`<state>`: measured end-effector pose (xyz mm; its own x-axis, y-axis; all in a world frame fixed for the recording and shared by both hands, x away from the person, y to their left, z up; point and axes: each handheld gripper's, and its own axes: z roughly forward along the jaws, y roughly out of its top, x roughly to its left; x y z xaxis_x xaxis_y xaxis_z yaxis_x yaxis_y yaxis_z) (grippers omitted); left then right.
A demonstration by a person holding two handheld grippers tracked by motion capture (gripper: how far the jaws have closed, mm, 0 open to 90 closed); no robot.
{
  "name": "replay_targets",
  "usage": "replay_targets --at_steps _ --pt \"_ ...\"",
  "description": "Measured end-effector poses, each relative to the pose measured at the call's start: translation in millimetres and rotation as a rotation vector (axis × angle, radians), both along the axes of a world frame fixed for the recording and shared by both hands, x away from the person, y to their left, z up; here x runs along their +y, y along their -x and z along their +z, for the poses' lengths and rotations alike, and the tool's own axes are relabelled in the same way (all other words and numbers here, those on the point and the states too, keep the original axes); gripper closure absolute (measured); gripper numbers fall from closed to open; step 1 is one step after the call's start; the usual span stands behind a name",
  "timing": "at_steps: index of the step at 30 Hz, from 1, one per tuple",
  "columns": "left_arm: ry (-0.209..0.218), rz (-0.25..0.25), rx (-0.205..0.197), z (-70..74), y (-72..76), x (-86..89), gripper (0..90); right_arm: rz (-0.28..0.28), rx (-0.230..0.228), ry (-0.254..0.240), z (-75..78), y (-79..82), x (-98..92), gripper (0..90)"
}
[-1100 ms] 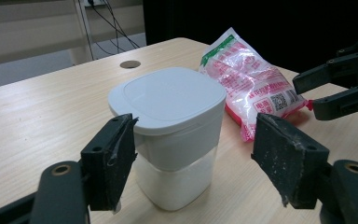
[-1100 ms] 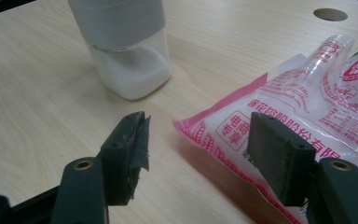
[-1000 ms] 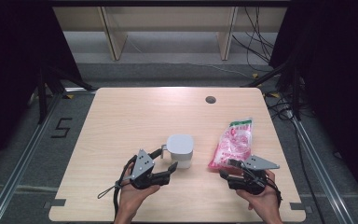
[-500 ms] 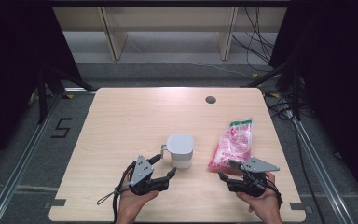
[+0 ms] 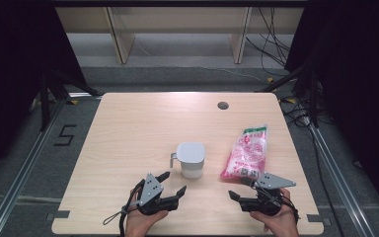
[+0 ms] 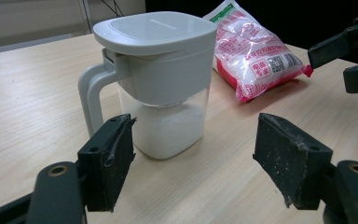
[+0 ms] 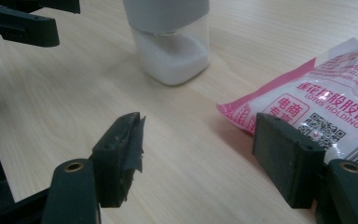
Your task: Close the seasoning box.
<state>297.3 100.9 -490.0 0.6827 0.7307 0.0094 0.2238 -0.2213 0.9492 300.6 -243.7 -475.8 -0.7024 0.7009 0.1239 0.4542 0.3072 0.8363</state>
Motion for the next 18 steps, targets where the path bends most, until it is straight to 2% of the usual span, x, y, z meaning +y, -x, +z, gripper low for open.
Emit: replay_targets --at_steps 1,2,4,5,6,8,9,10,14,15,16,18 --pt "0.015 0.004 0.009 -1.1 1.7 -1.3 27.4 0.017 -0.016 0.0 -1.0 -0.8 -0.1 33.9" --pt "0.023 0.01 0.022 -1.9 3.5 -2.3 27.2 0.009 0.029 -0.005 -0.1 2.8 0.6 33.9" --pt "0.026 0.009 0.023 -3.2 5.8 -3.6 27.1 0.016 0.023 -0.014 -1.3 3.9 0.4 33.9" --pt "0.024 0.007 0.025 -4.2 6.8 -4.5 27.1 0.013 0.027 -0.014 -1.4 4.8 0.3 33.8" --pt "0.006 -0.015 -0.001 -4.7 4.8 -3.7 27.0 0.022 0.004 -0.005 -2.0 3.8 -1.6 33.8" --pt "-0.009 -0.016 0.003 -6.0 6.0 -4.0 27.0 0.016 0.032 -0.007 -1.3 7.2 -1.5 33.8" --pt "0.02 -0.007 0.023 -7.6 7.7 -6.2 27.0 0.029 0.007 0.004 -1.9 5.7 -3.1 33.8" --pt "0.016 -0.014 0.017 -8.1 7.4 -6.1 27.0 0.028 -0.006 0.007 -2.7 6.2 -2.9 33.8" --pt "-0.014 -0.02 -0.004 -8.5 8.4 -5.5 26.9 0.026 0.039 -0.002 -3.9 10.2 -1.7 33.7" --pt "0.006 0.001 0.024 -8.9 12.5 -7.6 26.8 0.026 0.026 0.005 -4.4 10.1 -2.1 33.7" --pt "0.019 0.005 0.03 -9.6 14.6 -8.3 26.8 0.034 0.027 0.005 -4.7 10.3 -2.3 33.7" --pt "0.014 -0.005 0.018 -10.4 15.5 -8.2 26.7 0.033 0.041 0.01 -5.0 11.4 -2.1 33.6"
